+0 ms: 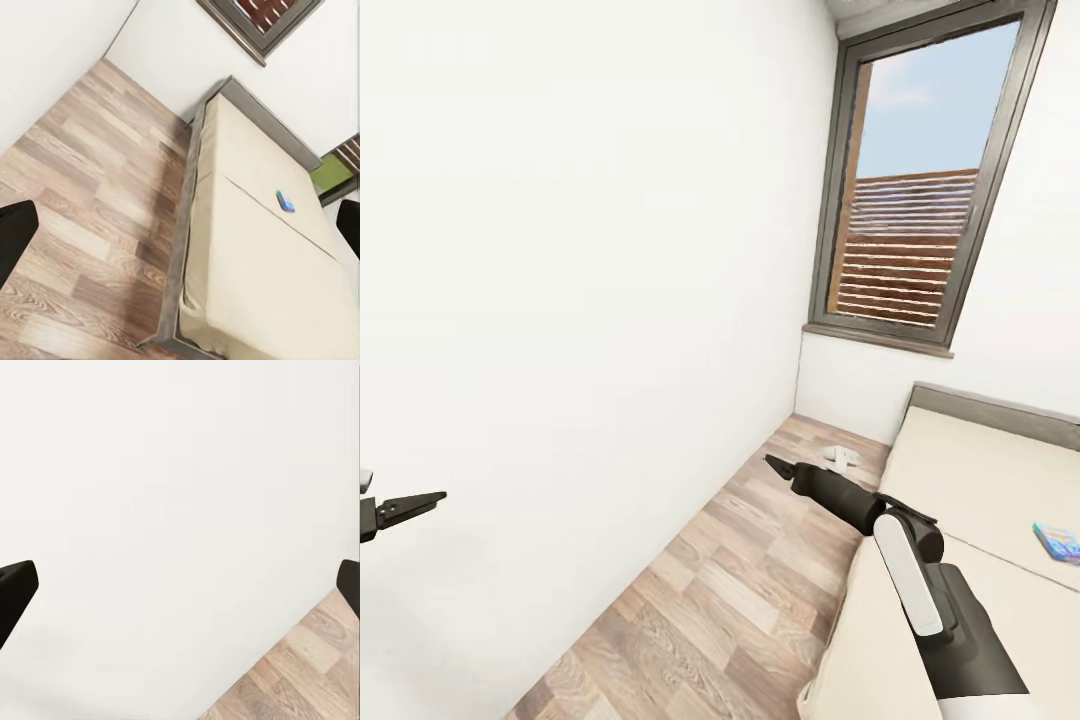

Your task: Put all the toys in the child's room - the three board games (two on the bed and one on the table), the two jigsaw puzzles on the table, and the tennis ball on the table - inside the toy box on the table in the child's room.

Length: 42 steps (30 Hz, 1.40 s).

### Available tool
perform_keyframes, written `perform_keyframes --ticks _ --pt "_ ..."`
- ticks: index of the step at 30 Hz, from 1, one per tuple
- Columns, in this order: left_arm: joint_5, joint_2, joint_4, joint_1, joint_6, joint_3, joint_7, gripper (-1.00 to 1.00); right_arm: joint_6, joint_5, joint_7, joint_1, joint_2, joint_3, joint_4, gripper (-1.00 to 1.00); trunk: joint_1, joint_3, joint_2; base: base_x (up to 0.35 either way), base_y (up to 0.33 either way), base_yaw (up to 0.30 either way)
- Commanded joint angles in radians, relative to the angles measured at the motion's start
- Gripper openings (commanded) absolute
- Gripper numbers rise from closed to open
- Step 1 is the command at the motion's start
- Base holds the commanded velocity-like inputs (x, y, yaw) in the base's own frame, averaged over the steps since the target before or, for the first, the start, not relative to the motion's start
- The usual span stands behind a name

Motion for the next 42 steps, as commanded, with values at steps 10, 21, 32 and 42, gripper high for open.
perform_keyframes --ticks 10,21,32,42 --pt "-0.011 0.0 -0.001 -0.001 0.011 0.004 -0.008 1.0 0.004 0.0 0.002 -0.001 0.0 0.0 0.001 1.0 0.001 0.007 -0.002 0.095 0.004 -0.264" --pt "-0.011 0.0 -0.001 -0.002 0.011 0.004 -0.008 1.0 0.004 0.0 0.003 0.0 0.005 -0.031 0.006 1.0 0.001 0.017 -0.002 0.003 0.043 -0.264" --pt "-0.015 -0.009 -0.001 -0.001 0.011 0.001 -0.008 1.0 0.006 -0.001 0.001 -0.001 0.009 -0.07 0.019 1.0 0.001 0.026 -0.002 0.0 0.027 -0.264" --pt "-0.044 -0.063 -0.002 -0.002 0.015 -0.085 -0.008 1.0 0.01 -0.002 -0.001 -0.001 0.014 -0.178 0.071 1.0 -0.018 0.047 0.033 0.0 0.001 -0.269"
